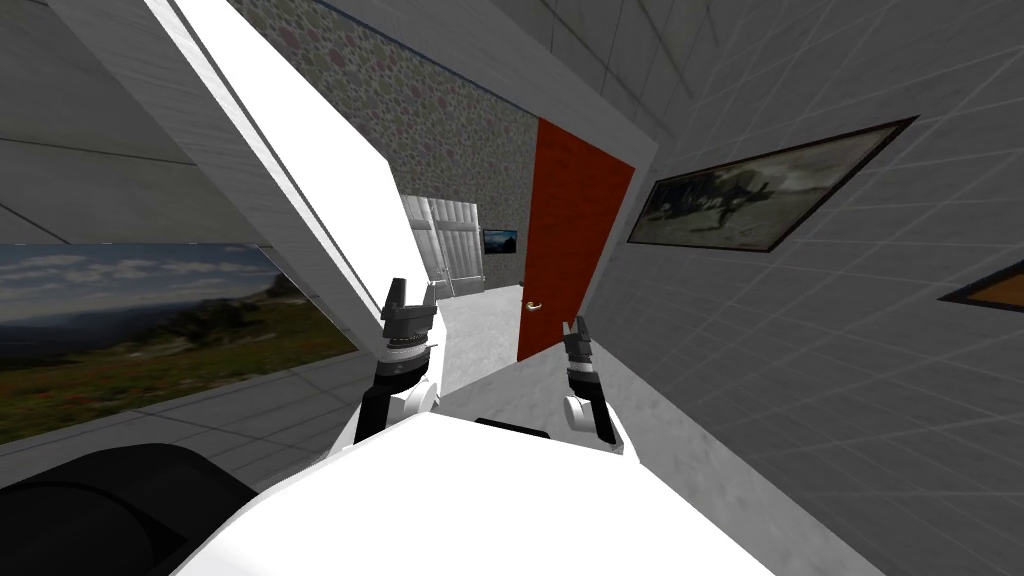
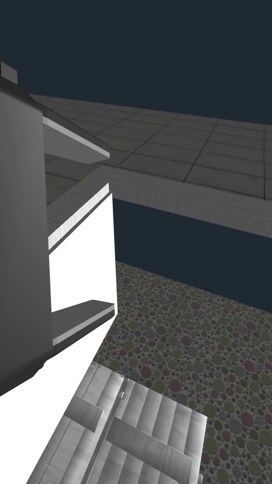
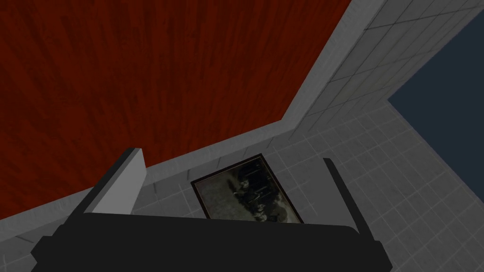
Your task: Push the door open
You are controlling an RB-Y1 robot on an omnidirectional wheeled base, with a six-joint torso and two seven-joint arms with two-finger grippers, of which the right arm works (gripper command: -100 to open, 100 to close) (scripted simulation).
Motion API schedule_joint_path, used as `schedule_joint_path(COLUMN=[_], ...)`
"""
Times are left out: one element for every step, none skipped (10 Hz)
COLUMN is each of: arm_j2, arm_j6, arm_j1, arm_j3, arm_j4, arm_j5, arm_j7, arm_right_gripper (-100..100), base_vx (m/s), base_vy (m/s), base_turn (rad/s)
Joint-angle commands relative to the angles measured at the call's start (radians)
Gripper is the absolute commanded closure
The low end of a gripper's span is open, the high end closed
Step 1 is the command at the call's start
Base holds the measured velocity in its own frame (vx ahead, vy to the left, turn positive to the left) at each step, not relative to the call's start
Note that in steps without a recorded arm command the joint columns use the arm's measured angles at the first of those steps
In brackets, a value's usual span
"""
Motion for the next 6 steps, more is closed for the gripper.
schedule_joint_path(arm_j2=[-0.001,-0.004,-0.004,-0.006,-0.007,-0.007], arm_j6=[-0.008,-0.014,-0.014,-0.021,-0.027,-0.027], arm_j1=[-0.009,-0.024,-0.024,-0.039,-0.055,-0.055], arm_j3=[0.004,0.01,0.01,0.016,0.022,0.022], arm_j4=[0.038,0.07,0.078,0.115,0.147,0.161], arm_j5=[0.0,0.0,0.0,0.0,0.0,0.0], arm_j7=[0.001,0.002,0.002,0.002,0.003,0.003], arm_right_gripper=[-100,-100,-100,-100,-100,-100], base_vx=[0.048,0.055,0.045,0.049,0.078,0.051], base_vy=[-0.044,-0.038,-0.033,-0.034,-0.066,-0.061], base_turn=[0.026,0.052,0.024,0.046,0.084,0.039])
